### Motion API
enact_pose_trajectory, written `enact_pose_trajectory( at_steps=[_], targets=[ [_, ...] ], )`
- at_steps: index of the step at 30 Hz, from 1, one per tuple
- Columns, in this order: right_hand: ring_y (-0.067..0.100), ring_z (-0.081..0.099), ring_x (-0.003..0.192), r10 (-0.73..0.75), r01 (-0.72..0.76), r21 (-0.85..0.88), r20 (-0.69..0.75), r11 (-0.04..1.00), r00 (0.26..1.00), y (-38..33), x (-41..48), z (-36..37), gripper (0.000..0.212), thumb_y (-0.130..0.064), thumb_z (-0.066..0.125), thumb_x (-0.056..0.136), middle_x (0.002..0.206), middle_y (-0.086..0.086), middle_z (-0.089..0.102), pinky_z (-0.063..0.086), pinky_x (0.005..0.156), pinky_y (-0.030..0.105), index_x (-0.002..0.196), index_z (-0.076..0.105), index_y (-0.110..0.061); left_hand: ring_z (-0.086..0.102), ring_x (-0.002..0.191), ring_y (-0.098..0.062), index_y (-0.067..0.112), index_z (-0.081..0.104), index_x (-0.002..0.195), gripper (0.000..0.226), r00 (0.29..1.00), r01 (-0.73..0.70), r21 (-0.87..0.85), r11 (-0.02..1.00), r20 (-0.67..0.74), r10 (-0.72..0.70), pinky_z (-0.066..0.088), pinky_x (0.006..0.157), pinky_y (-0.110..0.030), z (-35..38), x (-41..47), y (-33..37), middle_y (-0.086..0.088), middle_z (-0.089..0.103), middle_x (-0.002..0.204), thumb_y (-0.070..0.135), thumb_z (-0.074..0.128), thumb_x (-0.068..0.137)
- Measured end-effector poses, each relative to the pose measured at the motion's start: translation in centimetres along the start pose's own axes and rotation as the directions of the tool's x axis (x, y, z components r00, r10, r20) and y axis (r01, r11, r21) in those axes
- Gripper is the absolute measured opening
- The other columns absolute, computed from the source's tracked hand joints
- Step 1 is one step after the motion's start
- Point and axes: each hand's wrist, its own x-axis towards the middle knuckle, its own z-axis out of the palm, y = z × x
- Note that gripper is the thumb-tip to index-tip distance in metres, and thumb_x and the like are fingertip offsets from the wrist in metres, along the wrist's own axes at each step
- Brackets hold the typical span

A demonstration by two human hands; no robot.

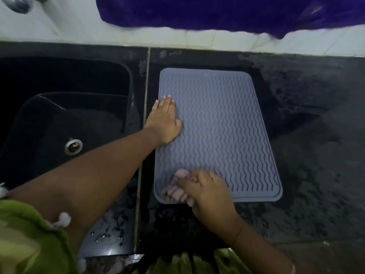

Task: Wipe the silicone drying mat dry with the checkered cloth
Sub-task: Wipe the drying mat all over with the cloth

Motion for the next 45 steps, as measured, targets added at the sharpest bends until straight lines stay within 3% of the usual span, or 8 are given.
enact_pose_trajectory(
  at_steps=[7,12,15,20,23,29,41,45],
  targets=[
    [0.038,0.059,0.08,0.173,-0.187,-0.148,-0.102,0.971,0.98,7.4,14.9,-0.4,0.036,-0.003,0.065,0.073,0.089,0.02,0.057,0.048,0.063,0.039,0.108,0.066,-0.014,0.005,0.146,-0.027,-0.004,0.012,0.146,0.07,0.998,-0.02,0.039,0.999,-0.055,0.022,-0.004,0.119,-0.038,0.7,-0.1,0.0,-0.019,0.01,0.156,0.036,0.026,0.09],
    [0.036,0.062,0.076,0.219,-0.234,-0.126,-0.121,0.964,0.968,5.1,11.5,0.1,0.044,-0.009,0.074,0.065,0.087,0.018,0.061,0.05,0.06,0.037,0.109,0.065,-0.011,0.003,0.146,-0.025,-0.002,0.01,0.147,0.07,0.999,-0.006,0.002,1.0,-0.032,0.006,-0.003,0.12,-0.036,0.3,-0.3,0.1,-0.017,0.008,0.157,0.034,0.035,0.092],
    [0.032,0.062,0.071,0.167,-0.165,0.035,-0.066,0.986,0.984,3.9,6.3,-0.6,0.051,-0.007,0.071,0.058,0.085,0.014,0.064,0.052,0.058,0.034,0.108,0.067,-0.014,0.011,0.144,-0.03,-0.005,0.019,0.143,0.066,0.998,0.043,-0.032,0.999,-0.05,-0.045,0.002,0.119,-0.037,0.0,0.3,1.2,-0.021,0.016,0.154,0.025,0.044,0.091],
    [0.026,0.062,0.083,0.542,-0.455,0.468,-0.064,0.758,0.838,6.7,11.1,-3.0,0.024,-0.007,0.057,0.082,0.096,0.01,0.063,0.055,0.07,0.038,0.102,0.066,-0.017,0.025,0.137,-0.035,-0.005,0.029,0.138,0.06,0.975,0.124,-0.096,0.988,-0.173,-0.139,0.012,0.118,-0.04,0.3,0.7,3.1,-0.024,0.032,0.145,0.026,0.042,0.088],
    [0.029,0.056,0.101,0.522,-0.42,0.362,-0.257,0.833,0.814,8.4,15.4,-3.2,0.041,-0.016,0.059,0.084,0.114,0.015,0.054,0.049,0.085,0.036,0.125,0.056,-0.016,0.01,0.145,-0.032,-0.004,0.014,0.146,0.065,0.968,0.011,-0.1,0.995,-0.248,-0.036,-0.003,0.119,-0.038,1.0,0.5,3.0,-0.023,0.015,0.154,0.029,0.023,0.091],
    [0.033,0.046,0.107,0.364,-0.377,-0.119,-0.119,0.918,0.924,8.4,19.4,0.1,0.038,-0.027,0.055,0.086,0.118,0.012,0.047,0.043,0.085,0.042,0.124,0.053,-0.027,-0.001,0.146,-0.024,0.001,0.007,0.148,0.067,0.987,0.089,-0.055,0.994,-0.131,-0.096,-0.012,0.114,-0.029,1.4,1.6,2.3,-0.016,0.003,0.158,0.033,0.01,0.09],
    [0.037,0.045,0.111,0.366,-0.373,-0.202,-0.073,0.906,0.928,13.8,29.7,-0.6,0.039,-0.013,0.05,0.091,0.127,0.017,0.043,0.045,0.086,0.045,0.128,0.049,-0.024,0.003,0.147,-0.02,0.005,0.008,0.149,0.075,0.979,0.089,-0.062,0.994,-0.179,-0.099,-0.01,0.114,-0.028,1.2,1.6,2.3,-0.011,0.008,0.158,0.042,-0.002,0.084],
    [0.037,0.046,0.111,0.529,-0.538,-0.283,-0.114,0.794,0.841,15.2,29.2,-1.9,0.043,-0.018,0.065,0.084,0.124,0.018,0.044,0.045,0.085,0.045,0.125,0.051,-0.018,0.007,0.146,-0.022,0.003,0.013,0.148,0.073,0.977,0.083,-0.078,0.993,-0.191,-0.097,-0.007,0.115,-0.03,1.2,1.5,2.6,-0.013,0.013,0.157,0.04,0.002,0.086]
  ],
)
